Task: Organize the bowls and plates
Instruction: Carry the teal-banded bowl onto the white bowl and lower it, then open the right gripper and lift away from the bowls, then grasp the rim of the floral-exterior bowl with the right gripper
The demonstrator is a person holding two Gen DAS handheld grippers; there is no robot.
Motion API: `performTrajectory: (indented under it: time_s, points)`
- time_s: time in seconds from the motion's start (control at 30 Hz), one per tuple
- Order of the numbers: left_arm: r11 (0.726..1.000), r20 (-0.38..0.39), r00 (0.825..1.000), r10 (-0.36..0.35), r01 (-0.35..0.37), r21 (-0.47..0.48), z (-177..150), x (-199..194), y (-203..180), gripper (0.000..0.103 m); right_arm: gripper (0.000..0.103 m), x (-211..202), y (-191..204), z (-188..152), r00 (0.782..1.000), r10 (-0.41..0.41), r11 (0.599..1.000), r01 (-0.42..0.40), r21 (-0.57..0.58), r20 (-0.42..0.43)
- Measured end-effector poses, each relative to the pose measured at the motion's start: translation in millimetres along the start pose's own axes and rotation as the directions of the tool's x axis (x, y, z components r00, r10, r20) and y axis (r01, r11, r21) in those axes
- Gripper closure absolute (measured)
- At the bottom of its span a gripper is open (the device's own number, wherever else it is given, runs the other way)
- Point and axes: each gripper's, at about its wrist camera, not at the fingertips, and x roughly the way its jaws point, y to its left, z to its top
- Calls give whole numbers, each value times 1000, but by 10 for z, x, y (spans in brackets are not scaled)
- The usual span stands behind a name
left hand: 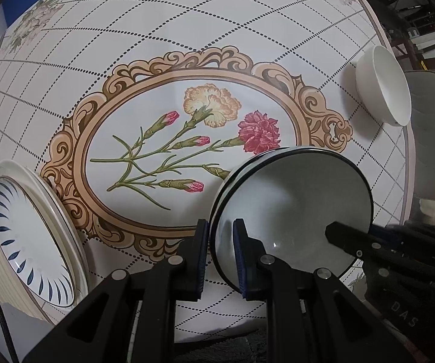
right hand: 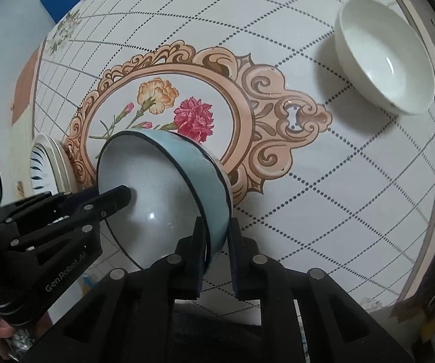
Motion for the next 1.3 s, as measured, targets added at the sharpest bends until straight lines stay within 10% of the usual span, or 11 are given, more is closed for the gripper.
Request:
performTrajectory:
  time_s: [0.4,0.67,0.8,1.17,1.3]
  points:
    - [1000,-4,1000,9,-9,-29,-31,-84,26,88,85,36,-36,35,998,43,999,-42,23,-42]
    - [997,76,994,81,-80,-19,-1,-553,34,64,16,-427,-326,-52,995,-7,1000,7,5,97]
    - [997,153,986,72,-72,-4,232,-807,-200,15,15,-789,-815,-24,977,-11,995,-11,104,215]
    - [986,131,991,13,-34,162,1530,-358,-1432,13,18,-943,-2089,570,949,33,943,-134,305,314]
    - [977,73,997,13,-28,210,1829,-12,-1723,14,35,-702,-2196,802,958,66,935,-157,317,280]
